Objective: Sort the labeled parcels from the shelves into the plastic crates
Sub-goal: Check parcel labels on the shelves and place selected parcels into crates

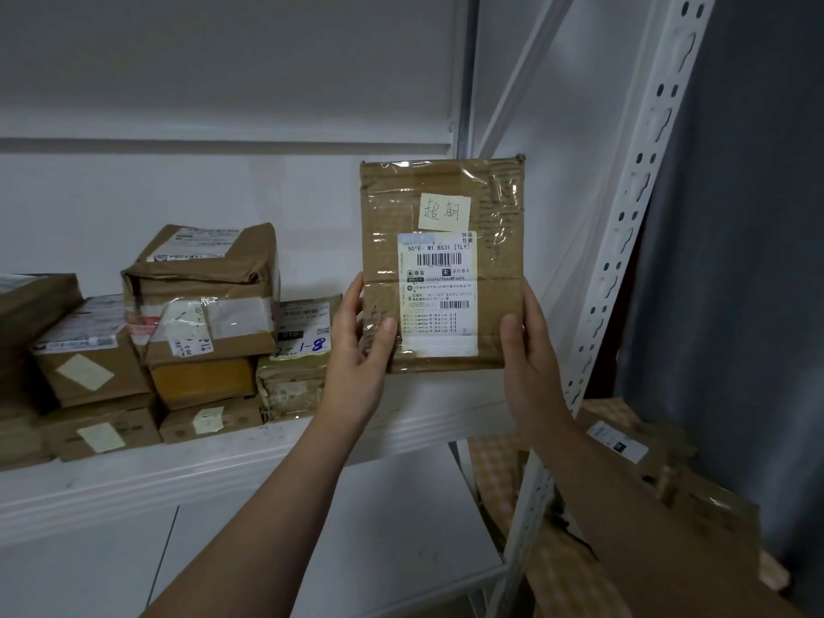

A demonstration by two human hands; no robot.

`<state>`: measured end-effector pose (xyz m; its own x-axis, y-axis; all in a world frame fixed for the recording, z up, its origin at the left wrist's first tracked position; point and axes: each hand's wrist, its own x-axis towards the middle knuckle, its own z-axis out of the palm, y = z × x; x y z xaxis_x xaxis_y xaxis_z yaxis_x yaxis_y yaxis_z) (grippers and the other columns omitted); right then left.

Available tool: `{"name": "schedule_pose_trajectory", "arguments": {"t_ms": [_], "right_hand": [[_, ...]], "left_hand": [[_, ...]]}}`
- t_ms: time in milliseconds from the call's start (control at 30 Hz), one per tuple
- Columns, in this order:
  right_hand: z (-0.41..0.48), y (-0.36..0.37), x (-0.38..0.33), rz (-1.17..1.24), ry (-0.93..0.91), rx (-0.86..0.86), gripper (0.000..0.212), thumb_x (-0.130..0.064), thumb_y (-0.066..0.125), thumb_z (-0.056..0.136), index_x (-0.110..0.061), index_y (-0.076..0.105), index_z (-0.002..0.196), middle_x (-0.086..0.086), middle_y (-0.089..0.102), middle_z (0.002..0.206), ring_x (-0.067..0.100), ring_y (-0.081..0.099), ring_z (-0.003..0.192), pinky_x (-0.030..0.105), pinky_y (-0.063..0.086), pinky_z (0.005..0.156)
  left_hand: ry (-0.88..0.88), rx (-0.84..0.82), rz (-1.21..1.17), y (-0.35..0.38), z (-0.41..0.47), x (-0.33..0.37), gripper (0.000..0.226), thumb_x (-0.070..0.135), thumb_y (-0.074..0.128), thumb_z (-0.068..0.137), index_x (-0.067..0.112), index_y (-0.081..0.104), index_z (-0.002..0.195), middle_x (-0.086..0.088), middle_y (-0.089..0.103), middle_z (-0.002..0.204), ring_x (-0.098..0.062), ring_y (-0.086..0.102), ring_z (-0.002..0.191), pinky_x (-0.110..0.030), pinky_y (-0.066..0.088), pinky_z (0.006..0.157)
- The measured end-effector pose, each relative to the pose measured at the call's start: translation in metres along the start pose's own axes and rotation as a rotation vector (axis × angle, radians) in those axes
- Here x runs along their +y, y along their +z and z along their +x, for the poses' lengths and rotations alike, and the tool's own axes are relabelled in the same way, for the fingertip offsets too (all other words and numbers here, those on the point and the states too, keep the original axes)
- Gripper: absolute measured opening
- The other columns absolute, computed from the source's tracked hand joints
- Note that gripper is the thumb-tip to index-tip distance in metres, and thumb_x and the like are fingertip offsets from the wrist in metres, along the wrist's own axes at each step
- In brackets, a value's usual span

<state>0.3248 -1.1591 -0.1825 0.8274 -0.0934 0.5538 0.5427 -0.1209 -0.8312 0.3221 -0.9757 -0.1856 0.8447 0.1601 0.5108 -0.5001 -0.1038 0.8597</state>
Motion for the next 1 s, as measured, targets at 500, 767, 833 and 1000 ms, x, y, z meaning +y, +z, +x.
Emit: {"name": "schedule_pose_trajectory", "arguments": {"t_ms": [500, 767, 833, 1000], "right_hand": [[-0.085, 0.016, -0.051, -0.094, 0.035, 0.117, 0.069, -0.021, 0.071, 0.084, -0.038, 0.028, 0.134, -0.027, 0.054, 0.113, -0.015, 0.057, 0.101, 0.007, 0.048, 0.076], [-0.217, 0.036, -0.076, -0.207, 0.174, 0.342, 0.067, -0.016, 0.073, 0.083, -0.031, 0.032, 0.134, -0.022, 0.054, 0.116, -0.011, 0.057, 0.104, 0.011, 0.049, 0.083], [-0.262, 0.038, -0.077, -0.251, 0.235, 0.387, 0.071, -0.021, 0.074, 0.082, -0.031, 0.031, 0.137, -0.021, 0.054, 0.12, -0.011, 0.055, 0.108, 0.008, 0.047, 0.084], [-0.363, 0.036, -0.09, -0.348, 0.419, 0.537, 0.08, -0.026, 0.076, 0.081, -0.031, 0.026, 0.144, -0.027, 0.052, 0.121, -0.01, 0.054, 0.109, 0.001, 0.041, 0.084]], "left_hand": [[0.016, -0.138, -0.069, -0.035, -0.055, 0.026, 0.062, 0.014, 0.07, 0.085, 0.034, 0.038, 0.134, 0.0, 0.049, 0.135, -0.005, 0.055, 0.115, -0.032, 0.054, 0.091], [-0.055, -0.409, -0.086, -0.071, -0.141, 0.02, 0.053, 0.015, 0.067, 0.088, 0.034, 0.042, 0.131, -0.001, 0.057, 0.13, -0.008, 0.059, 0.113, -0.025, 0.054, 0.089], [-0.117, -0.496, -0.058, -0.077, -0.173, 0.013, 0.056, 0.016, 0.066, 0.089, 0.023, 0.041, 0.138, 0.003, 0.058, 0.129, -0.004, 0.059, 0.112, -0.026, 0.052, 0.092], [-0.295, -0.661, -0.02, -0.084, -0.255, 0.013, 0.057, 0.017, 0.065, 0.089, 0.022, 0.041, 0.14, 0.019, 0.059, 0.118, 0.001, 0.059, 0.107, -0.019, 0.05, 0.09]]}}
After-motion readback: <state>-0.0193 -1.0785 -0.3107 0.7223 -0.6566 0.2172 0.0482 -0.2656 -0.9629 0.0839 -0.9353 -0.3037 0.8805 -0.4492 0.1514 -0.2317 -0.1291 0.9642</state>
